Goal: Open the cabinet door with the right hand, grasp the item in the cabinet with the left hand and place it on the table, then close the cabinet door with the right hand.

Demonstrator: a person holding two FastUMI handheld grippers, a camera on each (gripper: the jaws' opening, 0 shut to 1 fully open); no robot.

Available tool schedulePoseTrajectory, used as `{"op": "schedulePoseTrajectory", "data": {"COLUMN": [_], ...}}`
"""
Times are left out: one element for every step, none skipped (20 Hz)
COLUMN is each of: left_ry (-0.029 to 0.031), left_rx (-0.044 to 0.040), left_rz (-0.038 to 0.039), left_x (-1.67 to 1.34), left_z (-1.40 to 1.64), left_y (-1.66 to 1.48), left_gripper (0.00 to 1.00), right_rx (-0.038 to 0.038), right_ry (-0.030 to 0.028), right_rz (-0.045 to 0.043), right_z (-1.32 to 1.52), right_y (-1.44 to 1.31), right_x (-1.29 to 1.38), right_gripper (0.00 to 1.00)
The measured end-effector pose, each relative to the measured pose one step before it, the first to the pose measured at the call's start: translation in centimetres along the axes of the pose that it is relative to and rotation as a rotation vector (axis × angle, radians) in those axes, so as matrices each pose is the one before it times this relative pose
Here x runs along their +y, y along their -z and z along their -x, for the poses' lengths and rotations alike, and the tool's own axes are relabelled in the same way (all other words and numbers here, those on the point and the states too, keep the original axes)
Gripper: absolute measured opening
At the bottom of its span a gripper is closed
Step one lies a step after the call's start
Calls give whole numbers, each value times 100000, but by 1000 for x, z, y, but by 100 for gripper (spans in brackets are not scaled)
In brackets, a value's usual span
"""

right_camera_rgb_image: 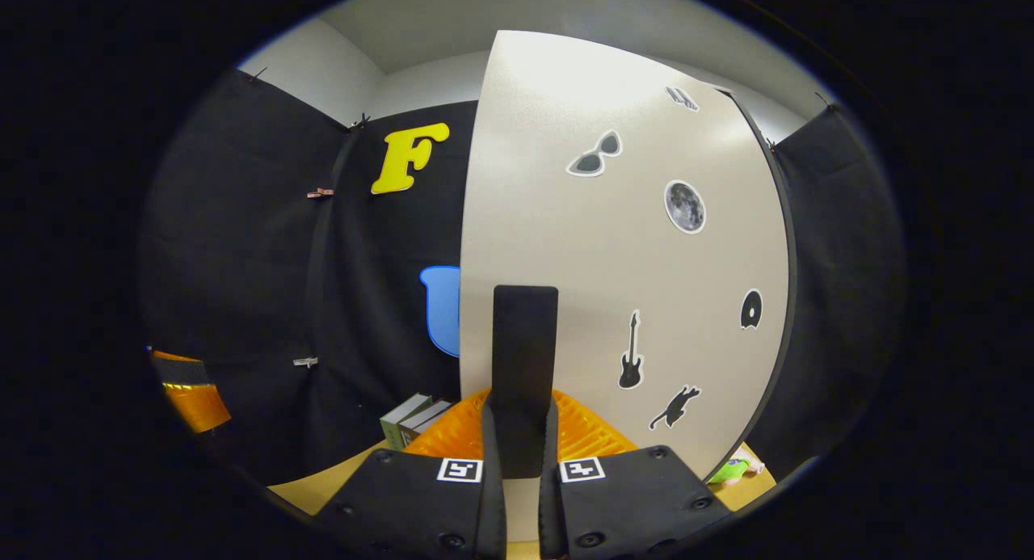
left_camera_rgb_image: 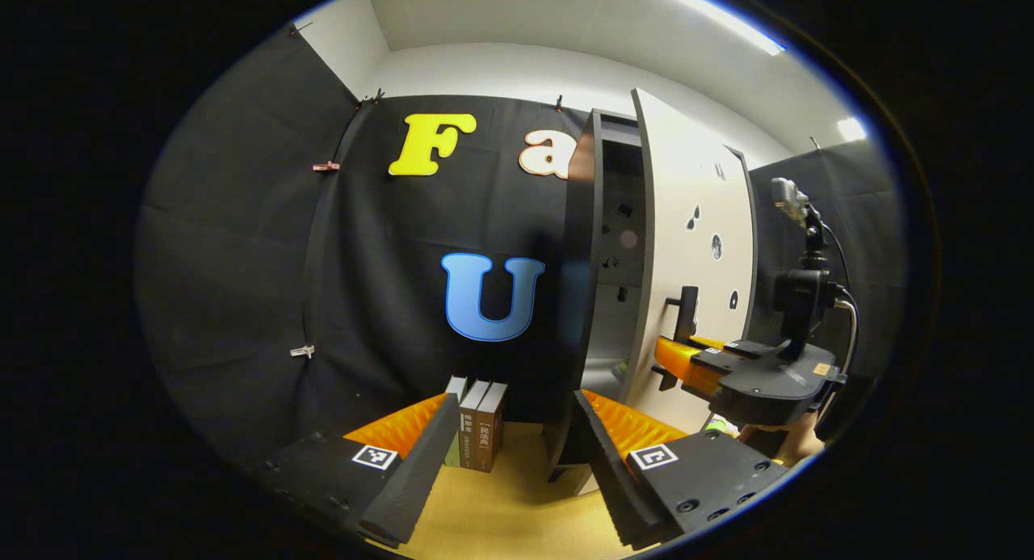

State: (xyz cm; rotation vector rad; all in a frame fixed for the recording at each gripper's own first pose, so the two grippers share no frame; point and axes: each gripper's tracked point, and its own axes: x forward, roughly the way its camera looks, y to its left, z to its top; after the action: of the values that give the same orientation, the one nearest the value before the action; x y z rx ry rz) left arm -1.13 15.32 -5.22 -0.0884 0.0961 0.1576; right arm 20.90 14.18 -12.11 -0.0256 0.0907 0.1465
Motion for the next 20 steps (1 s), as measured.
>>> {"op": "schedulePoseTrajectory", "data": {"left_ry": [1780,1404,958,684,493,797,1342,1695,1889,1826,1683,1653,1785,1897,1763,2010,1902,1486,795,655], "left_rx": [158,7,-161,-323,-325,-390,-602,-579,-576,-437,-245,68,251,512,403,181,220,183,419,458], "left_rz": [186,-245,-787,-1236,-1153,-747,-382,-245,-394,-562,-685,-521,-218,-35,236,296,261,72,-195,-468], "left_x": [-693,-592,-361,-365,-329,-442,-587,-603,-616,-467,-515,-442,-482,-471,-401,-393,-431,-306,-309,-284], "left_z": [-105,-79,4,25,-4,70,170,201,248,329,294,309,341,354,439,480,410,333,331,287], "left_y": [-56,-109,-68,-193,-149,-138,-229,-236,-282,-139,-144,65,111,244,126,97,-18,130,-21,140], "left_gripper": [89,89,89,89,89,89,89,89,86,86,89,89,89,89,89,89,89,89,89,89], "right_rx": [57,-90,154,380,384,312,-49,134,112,52,-154,-49,2,-92,-70,-319,-285,-157,245,418], "right_ry": [-396,-835,-1056,-1067,-970,-521,464,29,369,421,489,698,1103,1182,1198,1652,1359,1211,1014,618], "right_rz": [301,674,174,-541,-578,-231,40,80,-61,-296,-602,-605,-103,-86,-169,-133,-86,-233,-171,171], "right_z": [365,342,271,291,333,349,119,417,157,328,314,319,202,330,422,311,352,316,219,367], "right_y": [41,-48,37,56,37,-3,-72,-12,84,-26,-31,-30,-3,2,-47,-8,-40,-59,60,-35], "right_x": [-118,-111,-121,-116,-90,-162,-288,-187,-111,-141,-206,-185,-239,-233,-185,-327,-304,-323,-332,-279], "right_gripper": [20,20,20,20,20,20,20,20,20,19,20,20,20,20,20,20,20,20,19,19]}}
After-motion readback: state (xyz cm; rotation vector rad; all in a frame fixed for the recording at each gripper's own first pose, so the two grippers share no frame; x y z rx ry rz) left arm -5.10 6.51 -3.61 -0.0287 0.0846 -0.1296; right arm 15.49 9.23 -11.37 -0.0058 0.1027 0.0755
